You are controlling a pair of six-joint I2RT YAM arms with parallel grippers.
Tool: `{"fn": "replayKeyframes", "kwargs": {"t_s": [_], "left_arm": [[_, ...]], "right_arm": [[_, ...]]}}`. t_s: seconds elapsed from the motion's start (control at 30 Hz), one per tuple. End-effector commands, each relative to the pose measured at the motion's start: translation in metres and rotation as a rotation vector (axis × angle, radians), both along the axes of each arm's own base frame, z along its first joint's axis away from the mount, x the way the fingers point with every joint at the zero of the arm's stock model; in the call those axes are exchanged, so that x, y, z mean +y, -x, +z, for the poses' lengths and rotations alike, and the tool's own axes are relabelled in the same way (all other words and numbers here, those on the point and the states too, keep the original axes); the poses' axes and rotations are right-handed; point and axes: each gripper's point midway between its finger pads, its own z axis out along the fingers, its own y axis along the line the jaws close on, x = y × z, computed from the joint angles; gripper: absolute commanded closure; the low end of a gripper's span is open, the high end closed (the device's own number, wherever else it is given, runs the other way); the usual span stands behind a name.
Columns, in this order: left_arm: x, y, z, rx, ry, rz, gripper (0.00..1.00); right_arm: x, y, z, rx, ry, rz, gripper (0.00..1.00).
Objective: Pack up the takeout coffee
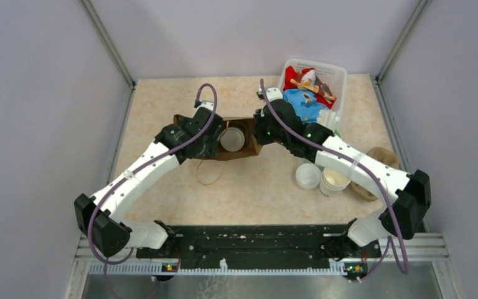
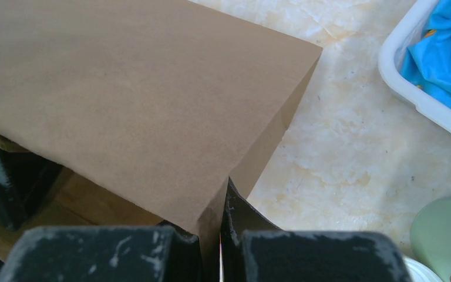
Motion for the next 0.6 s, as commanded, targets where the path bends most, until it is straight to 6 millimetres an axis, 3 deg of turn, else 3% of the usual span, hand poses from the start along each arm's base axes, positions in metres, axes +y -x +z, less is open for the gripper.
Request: {"fn": "replayKeyframes", "kwargs": {"t_s": [0.0, 0.2, 0.43, 0.57], "left_arm": [[-0.006, -0.025, -0.001, -0.127, 0.026, 0.037, 0.7], [-0.008, -0.026, 0.0, -0.134, 0.05, 0.07, 0.7], [-0.015, -0.034, 0.005, -0.265, 0.083, -0.063, 0.69], [-0.01, -0.033, 0.003, -0.226, 0.035, -0.063, 0.68]], "right_arm": [[0.01, -0.001, 0.008, 0.036, -0.045, 0.032, 1.0], [0.003, -0.013, 0.012, 0.144, -0.066, 0.003, 1.0], [0.016, -0.021, 0.021, 0.24, -0.124, 0.055, 1.0], [0.01, -0.029, 0.017, 0.306, -0.125, 0.092, 1.0]]}}
